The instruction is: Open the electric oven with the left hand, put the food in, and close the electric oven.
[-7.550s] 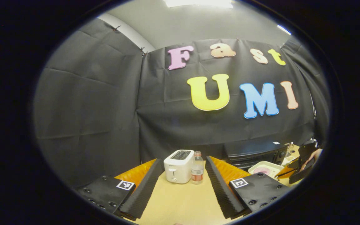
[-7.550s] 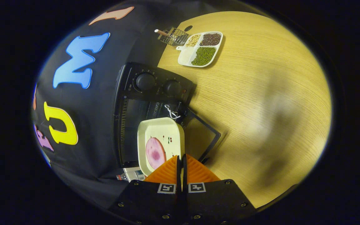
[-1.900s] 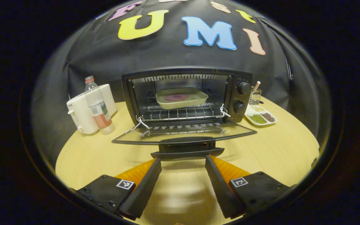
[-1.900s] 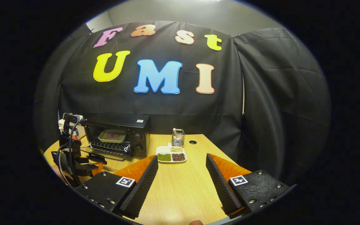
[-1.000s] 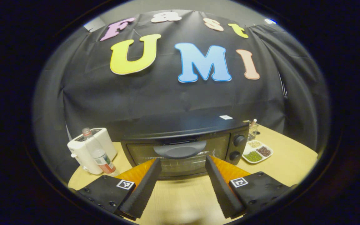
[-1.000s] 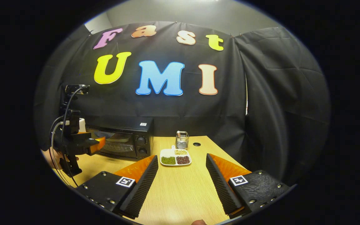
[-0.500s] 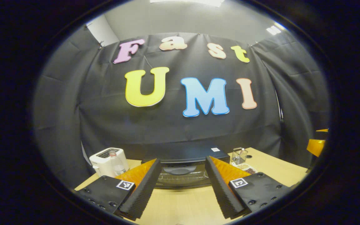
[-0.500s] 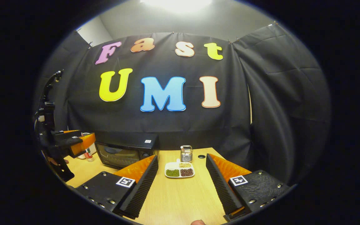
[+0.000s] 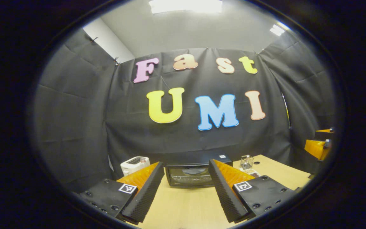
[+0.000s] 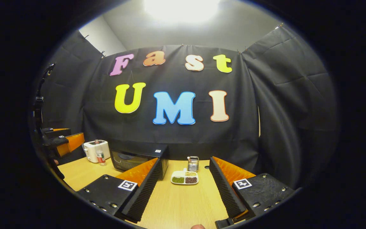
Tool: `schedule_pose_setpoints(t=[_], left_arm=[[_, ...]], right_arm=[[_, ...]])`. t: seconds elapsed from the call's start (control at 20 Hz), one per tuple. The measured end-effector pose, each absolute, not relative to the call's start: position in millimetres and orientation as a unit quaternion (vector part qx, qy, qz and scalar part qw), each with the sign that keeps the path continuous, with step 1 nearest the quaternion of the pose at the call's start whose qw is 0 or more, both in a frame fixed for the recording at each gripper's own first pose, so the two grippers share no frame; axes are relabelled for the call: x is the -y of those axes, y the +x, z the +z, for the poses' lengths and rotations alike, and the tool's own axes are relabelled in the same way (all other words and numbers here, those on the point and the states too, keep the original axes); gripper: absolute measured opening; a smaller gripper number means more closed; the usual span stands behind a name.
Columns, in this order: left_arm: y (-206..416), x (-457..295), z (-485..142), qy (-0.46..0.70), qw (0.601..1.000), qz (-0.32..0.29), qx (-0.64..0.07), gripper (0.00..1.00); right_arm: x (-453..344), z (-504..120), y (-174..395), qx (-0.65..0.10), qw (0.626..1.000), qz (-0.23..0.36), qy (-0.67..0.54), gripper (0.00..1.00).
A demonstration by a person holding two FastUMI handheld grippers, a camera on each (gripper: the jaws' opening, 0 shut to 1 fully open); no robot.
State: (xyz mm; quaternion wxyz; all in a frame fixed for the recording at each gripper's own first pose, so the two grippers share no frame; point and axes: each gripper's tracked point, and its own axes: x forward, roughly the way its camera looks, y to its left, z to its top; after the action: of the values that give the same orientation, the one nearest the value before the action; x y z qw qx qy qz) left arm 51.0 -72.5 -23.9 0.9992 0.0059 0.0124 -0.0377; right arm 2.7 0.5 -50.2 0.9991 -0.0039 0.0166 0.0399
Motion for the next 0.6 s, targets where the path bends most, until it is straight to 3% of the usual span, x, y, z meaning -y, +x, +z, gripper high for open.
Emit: schedule_pose_setpoints(t=[0.6], left_arm=[[3, 27, 8, -0.007, 0.999, -0.041, 0.014, 1.00]], right_arm=[[-26, -30, -34, 0.001, 1.000, 0.017, 0.009, 0.95]])
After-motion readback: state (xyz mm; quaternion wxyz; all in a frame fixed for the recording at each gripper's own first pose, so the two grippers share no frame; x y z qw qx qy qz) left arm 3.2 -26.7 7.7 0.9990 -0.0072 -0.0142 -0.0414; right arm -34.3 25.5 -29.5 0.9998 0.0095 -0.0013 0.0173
